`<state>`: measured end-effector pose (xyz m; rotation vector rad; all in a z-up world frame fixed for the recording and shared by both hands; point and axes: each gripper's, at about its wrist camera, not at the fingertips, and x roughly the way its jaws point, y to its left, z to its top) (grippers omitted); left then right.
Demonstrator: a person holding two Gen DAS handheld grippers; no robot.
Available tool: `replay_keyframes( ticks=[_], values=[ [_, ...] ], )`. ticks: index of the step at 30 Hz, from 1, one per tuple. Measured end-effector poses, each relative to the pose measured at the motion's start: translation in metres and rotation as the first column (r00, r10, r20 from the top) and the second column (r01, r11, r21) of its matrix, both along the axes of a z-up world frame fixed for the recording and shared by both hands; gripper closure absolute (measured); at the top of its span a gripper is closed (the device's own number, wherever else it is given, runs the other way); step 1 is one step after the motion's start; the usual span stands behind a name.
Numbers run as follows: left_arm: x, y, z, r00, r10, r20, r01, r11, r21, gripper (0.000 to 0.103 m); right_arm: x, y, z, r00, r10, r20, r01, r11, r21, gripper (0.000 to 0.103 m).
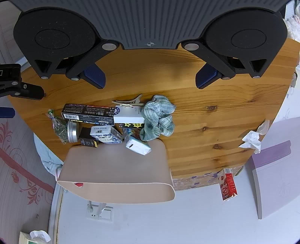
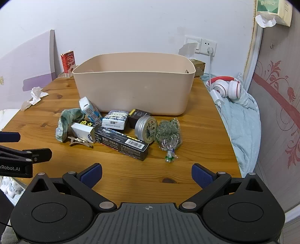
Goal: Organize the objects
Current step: 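Move both tools toward the cluster of items in front of the basket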
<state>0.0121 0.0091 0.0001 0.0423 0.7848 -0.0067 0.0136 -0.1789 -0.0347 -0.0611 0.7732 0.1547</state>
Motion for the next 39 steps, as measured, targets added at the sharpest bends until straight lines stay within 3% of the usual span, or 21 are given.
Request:
replay_keyframes(
  ticks=[29,39],
  values=[
    [0.020,0.013,-0.006,0.999,0.038,-0.006,-0.038,0.999,-0.022,0.000,0.017,-0.006,-0.007,1.000,0.003,-0.013,-0.002,1.000,0.017,0.000],
    [0.034,0.014,-0.008,0.999,0.040,0.012,-0.040,0.999,-0.003,0.000,0.025,-0.019,-0.008,1.000,-0.019,0.024,0.019,0.999,0.034,0.000]
  ],
)
